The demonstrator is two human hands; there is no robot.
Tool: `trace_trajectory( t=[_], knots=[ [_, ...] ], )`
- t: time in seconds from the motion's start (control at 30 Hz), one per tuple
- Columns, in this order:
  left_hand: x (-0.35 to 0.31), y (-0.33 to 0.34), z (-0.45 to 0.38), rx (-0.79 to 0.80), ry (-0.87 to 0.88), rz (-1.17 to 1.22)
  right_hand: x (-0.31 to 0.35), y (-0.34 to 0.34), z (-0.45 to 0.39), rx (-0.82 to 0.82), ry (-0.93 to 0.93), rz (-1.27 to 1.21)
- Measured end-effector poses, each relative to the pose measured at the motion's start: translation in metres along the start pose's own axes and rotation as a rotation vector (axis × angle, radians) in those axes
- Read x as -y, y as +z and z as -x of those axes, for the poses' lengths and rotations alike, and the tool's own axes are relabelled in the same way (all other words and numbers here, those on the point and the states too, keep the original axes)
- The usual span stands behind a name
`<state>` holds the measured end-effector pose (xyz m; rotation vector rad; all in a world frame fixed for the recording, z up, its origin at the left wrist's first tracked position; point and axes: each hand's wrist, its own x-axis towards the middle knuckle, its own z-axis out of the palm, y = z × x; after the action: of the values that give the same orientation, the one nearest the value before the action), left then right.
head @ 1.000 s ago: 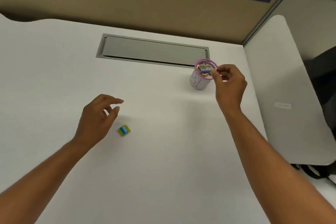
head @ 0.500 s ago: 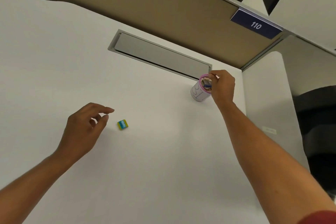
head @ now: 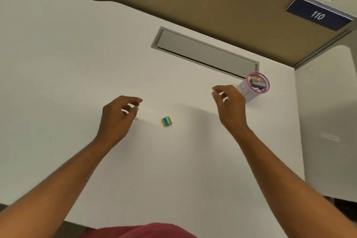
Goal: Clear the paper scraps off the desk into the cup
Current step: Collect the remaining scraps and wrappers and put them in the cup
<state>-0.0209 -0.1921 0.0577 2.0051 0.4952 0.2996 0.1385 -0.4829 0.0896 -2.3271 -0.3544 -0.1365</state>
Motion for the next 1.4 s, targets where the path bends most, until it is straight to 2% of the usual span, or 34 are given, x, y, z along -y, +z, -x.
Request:
trace_trajectory(
  t=[0.1,0.2,0.3,0.4,0.53,0.7,0.8,0.9,1.03,1.13,1.27,1.4],
  knots=[
    [0.016,-0.019,-0.005,-0.034,-0.053,-0.006,0.016,0.044,0.047,0.173,0.110,-0.106],
    [0.036,-0.035,-0.006,-0.060,-0.107,-0.085,0.026,0.077,0.080,0.234,0.227,-0.164],
    [0.055,-0.037,0.001,0.073,-0.119,-0.193,0.035,0.100,0.099,0.242,0.312,-0.189],
    [0.061,-0.025,0.004,0.220,-0.022,-0.330,0.043,0.116,0.104,0.227,0.343,-0.147],
    [0.059,-0.008,-0.001,0.196,0.130,-0.455,0.051,0.130,0.099,0.197,0.333,-0.105],
    [0.055,0.005,-0.006,0.158,0.189,-0.504,0.050,0.131,0.097,0.162,0.314,-0.073],
    [0.046,0.015,-0.011,0.182,0.180,-0.417,0.047,0.118,0.097,0.078,0.360,-0.169],
    [0.022,0.036,-0.016,0.195,0.130,-0.230,0.038,0.089,0.089,-0.056,0.391,-0.247],
    [-0.018,0.071,-0.025,0.207,0.074,-0.053,0.016,0.024,0.061,-0.280,0.352,-0.218],
    [-0.048,0.101,-0.029,0.228,0.068,0.025,-0.011,-0.031,0.026,-0.390,0.314,-0.136],
    [-0.085,0.137,-0.028,0.264,0.099,0.046,-0.054,-0.079,-0.027,-0.389,0.274,-0.003],
    [-0.105,0.161,-0.021,0.262,0.142,0.011,-0.090,-0.097,-0.077,-0.272,0.216,0.124]
  ],
)
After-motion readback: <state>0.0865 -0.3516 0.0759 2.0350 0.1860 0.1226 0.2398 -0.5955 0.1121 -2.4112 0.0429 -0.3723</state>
